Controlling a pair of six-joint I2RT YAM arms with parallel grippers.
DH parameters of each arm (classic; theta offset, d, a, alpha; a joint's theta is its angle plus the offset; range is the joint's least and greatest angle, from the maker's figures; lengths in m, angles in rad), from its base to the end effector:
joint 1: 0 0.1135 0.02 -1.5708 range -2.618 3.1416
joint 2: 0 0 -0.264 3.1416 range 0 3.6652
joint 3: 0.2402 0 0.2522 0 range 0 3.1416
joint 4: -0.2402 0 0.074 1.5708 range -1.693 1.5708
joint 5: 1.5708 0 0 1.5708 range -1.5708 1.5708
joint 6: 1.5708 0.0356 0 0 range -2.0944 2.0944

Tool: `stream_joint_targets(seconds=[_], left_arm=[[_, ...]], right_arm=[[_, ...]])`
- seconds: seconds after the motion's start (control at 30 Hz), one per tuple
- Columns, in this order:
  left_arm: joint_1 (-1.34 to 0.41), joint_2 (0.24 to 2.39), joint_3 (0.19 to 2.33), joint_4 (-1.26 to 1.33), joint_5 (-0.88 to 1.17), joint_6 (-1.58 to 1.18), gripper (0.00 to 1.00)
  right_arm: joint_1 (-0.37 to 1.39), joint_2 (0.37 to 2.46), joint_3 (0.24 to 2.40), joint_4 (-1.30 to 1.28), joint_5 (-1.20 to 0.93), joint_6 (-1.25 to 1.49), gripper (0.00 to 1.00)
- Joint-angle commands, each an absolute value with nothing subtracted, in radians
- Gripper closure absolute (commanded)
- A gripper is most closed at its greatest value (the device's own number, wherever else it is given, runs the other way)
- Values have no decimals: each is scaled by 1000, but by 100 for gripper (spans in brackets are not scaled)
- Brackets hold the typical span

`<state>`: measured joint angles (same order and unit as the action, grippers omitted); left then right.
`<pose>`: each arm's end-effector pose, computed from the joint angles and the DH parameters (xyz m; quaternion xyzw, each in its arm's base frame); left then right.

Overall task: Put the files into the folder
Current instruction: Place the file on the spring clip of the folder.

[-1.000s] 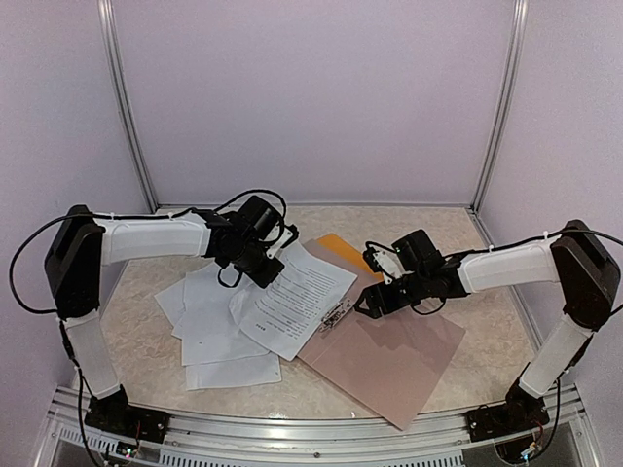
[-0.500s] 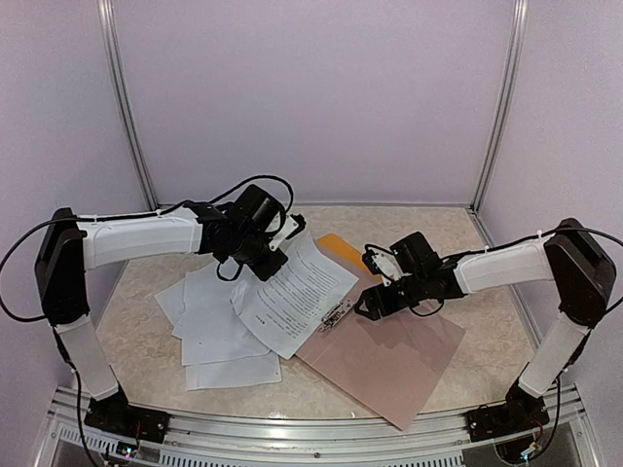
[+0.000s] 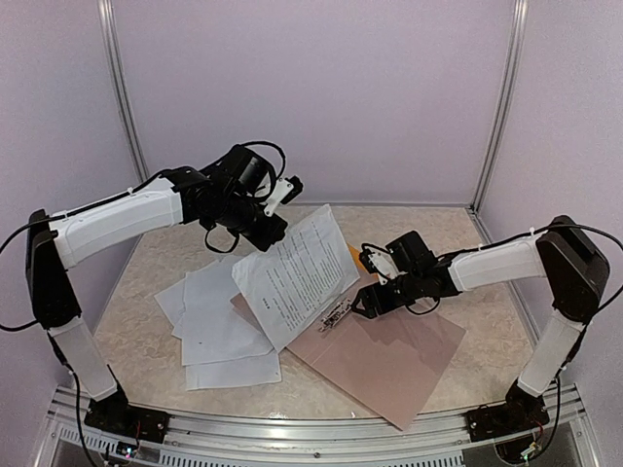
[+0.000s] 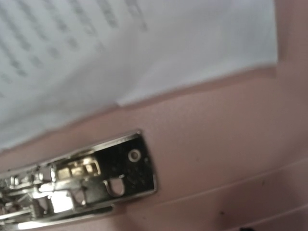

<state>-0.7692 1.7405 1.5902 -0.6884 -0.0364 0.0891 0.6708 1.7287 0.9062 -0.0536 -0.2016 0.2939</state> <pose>0.2804 -0.2697 0.3148 0.3825 0.8516 -0.1033 0.3430 0.2634 0.2181 0.1519 -0.2089 0.9125 0.2409 0.2562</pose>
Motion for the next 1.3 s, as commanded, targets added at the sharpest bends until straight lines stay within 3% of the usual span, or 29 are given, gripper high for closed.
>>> stream_joint_targets(seconds=[0.0, 0.5, 1.27], left_arm=[[-770, 1699, 1641, -789, 77, -57, 100], [-781, 1726, 1696, -830, 213, -432, 100], [-825, 1707, 1708, -796, 217, -537, 100]], right_arm=[[667, 1741, 913, -51, -198, 290, 26], [667, 1753, 905, -41, -211, 290, 26], [667, 1755, 882, -20, -220, 297, 26]])
